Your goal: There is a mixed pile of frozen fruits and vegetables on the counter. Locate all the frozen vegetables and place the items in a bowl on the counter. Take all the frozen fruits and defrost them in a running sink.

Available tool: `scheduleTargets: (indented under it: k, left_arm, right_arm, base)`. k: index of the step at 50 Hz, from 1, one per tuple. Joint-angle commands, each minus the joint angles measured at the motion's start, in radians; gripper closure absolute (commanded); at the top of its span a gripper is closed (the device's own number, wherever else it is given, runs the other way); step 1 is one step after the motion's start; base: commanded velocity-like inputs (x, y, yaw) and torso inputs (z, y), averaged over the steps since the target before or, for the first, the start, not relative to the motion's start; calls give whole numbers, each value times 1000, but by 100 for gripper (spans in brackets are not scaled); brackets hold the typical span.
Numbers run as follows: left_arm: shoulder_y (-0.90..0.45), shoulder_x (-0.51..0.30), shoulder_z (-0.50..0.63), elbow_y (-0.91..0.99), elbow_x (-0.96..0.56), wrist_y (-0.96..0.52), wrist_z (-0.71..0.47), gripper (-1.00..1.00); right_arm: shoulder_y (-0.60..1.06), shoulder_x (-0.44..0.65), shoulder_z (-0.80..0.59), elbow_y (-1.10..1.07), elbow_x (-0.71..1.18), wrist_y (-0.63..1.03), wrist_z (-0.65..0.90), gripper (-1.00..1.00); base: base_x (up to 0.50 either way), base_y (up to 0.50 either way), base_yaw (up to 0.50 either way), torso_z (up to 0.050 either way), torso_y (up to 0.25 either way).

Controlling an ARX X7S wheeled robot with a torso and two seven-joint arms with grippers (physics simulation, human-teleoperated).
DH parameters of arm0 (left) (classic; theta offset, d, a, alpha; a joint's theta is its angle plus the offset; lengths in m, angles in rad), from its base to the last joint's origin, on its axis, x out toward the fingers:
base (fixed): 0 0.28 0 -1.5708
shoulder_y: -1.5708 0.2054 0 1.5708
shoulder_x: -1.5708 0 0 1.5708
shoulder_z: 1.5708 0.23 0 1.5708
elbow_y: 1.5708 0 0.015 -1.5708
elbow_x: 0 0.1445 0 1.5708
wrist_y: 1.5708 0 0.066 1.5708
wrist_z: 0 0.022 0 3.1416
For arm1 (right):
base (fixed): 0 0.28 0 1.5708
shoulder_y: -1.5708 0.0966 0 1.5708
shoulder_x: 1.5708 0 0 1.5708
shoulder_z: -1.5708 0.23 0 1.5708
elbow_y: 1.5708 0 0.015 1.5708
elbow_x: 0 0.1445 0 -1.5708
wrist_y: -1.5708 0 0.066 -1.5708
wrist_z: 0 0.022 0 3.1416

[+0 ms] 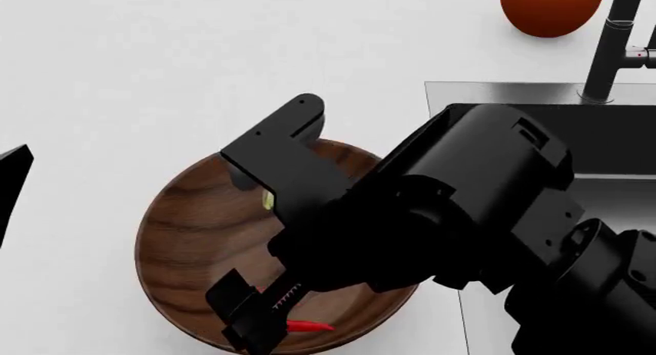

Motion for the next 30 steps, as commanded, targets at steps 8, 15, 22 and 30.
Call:
scheduleTargets:
  k: [8,15,22,30]
  left_arm:
    - [8,-7,21,20,124,50,-55,-100]
    - [8,-7,20,19,123,51,-56,-100]
    - [8,-8,18,18,124,50,-55,-100]
    - [16,-36,-13,5,120,58,-53,-100]
  right_arm:
    - [20,7,15,-9,10,-4,14,-100]
    - [77,25,61,8,25,-12,29,-100]
    - [99,65,100,22,40,-18,58,-100]
    - [124,116,136,33,48,-25,93,-100]
  base:
    - [0,0,0,0,0]
    - [0,0,0,0,0]
    - [0,0,0,0,0]
    - [0,0,0,0,0]
